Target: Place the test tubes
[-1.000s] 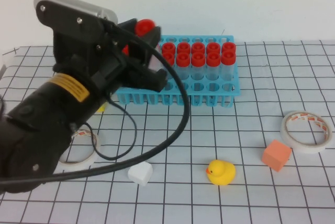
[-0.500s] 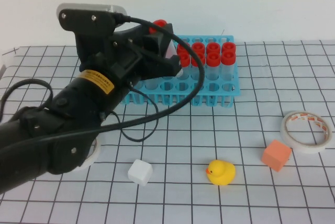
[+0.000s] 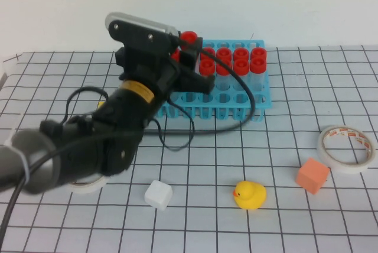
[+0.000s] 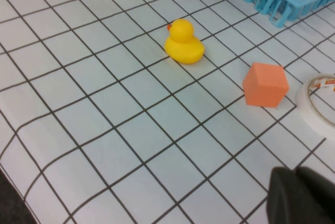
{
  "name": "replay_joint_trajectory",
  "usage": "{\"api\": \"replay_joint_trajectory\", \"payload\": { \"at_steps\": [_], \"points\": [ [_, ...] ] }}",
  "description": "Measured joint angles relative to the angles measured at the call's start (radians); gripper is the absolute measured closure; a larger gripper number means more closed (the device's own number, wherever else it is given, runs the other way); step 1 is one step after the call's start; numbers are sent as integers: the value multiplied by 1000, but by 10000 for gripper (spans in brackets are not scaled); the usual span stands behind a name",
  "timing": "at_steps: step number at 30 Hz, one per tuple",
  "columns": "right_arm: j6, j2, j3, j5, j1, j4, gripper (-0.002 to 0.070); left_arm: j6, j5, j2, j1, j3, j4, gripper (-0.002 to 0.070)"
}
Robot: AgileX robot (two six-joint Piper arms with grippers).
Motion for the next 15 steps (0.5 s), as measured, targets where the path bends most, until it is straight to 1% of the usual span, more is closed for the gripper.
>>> {"api": "replay_joint_trajectory", "payload": {
  "at_steps": [4,7,10,15],
  "points": [
    [0,0,0,0,0,0,678,2,80,35,45,-61,-12,412],
    [0,-2,0,0,0,0,678,2,92,51,52,-68,-5,412],
    [0,-2,0,0,0,0,678,-6,101,72,52,-72,40,412],
    [0,-2,0,0,0,0,678,-65,101,117,52,-72,82,412]
  ]
}}
